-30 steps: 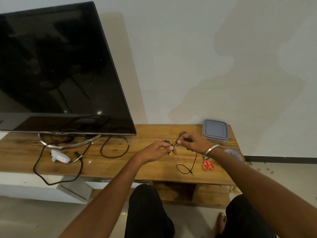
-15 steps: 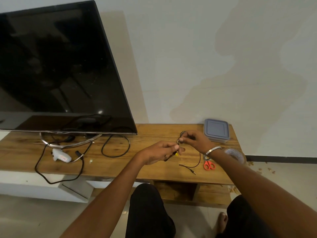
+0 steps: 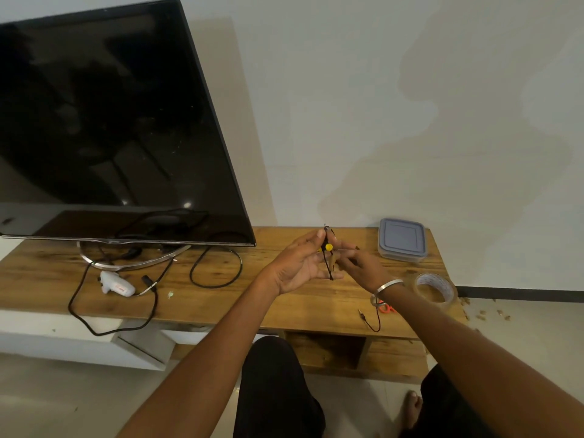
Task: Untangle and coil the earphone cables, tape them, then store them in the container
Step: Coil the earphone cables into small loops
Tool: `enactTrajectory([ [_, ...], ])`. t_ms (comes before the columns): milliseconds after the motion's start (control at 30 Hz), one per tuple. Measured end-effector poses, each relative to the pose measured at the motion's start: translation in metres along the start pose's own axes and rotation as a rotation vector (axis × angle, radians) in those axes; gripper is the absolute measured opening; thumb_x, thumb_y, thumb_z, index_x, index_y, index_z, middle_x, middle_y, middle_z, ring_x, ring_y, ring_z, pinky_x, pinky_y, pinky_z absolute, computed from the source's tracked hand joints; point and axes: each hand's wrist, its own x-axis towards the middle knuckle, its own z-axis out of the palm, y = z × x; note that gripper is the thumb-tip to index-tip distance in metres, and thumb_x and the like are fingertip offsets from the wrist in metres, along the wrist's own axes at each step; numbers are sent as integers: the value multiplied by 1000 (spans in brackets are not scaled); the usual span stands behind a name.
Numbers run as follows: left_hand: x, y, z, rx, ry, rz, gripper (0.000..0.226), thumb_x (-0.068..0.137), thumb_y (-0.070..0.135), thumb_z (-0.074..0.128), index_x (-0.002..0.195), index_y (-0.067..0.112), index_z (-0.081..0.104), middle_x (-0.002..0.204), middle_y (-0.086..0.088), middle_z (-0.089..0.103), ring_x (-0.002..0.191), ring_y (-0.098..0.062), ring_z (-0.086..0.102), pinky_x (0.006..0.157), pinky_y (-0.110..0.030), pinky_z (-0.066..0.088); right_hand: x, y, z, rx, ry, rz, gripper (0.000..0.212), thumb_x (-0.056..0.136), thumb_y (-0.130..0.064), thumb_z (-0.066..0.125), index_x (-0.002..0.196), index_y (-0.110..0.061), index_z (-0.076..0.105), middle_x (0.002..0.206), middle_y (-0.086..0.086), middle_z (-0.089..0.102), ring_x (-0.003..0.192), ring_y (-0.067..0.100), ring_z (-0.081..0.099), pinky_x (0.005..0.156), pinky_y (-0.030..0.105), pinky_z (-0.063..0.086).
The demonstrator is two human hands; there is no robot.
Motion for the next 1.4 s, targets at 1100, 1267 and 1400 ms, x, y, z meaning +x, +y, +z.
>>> enactTrajectory([
  [1100,-7,-27,-45,1138,92,-68,29,101,34,47,108,24,73,101,12,56,97,-2,51,88,-18,41,-2,-26,-21,91,-326,29,21,96,-18,50,79,-21,62,61,-6,50,46,1,43,49,15,38],
  [1267,-7,-33,-47,1066,58,-124,31,102,39,42,104,31,72,116,6,61,112,-10,54,102,-40,43,2,-21,-23,32,-236,-23,17,96,-23,51,84,-22,64,69,-2,54,60,12,45,58,22,39],
  [1400,-9,-32,-44,998,32,-170,32,102,39,42,103,30,72,118,10,63,116,-7,53,105,-40,41,4,-18,-22,-5,-176,-45,16,95,-23,54,83,-23,64,63,-15,52,54,-4,48,57,11,35],
])
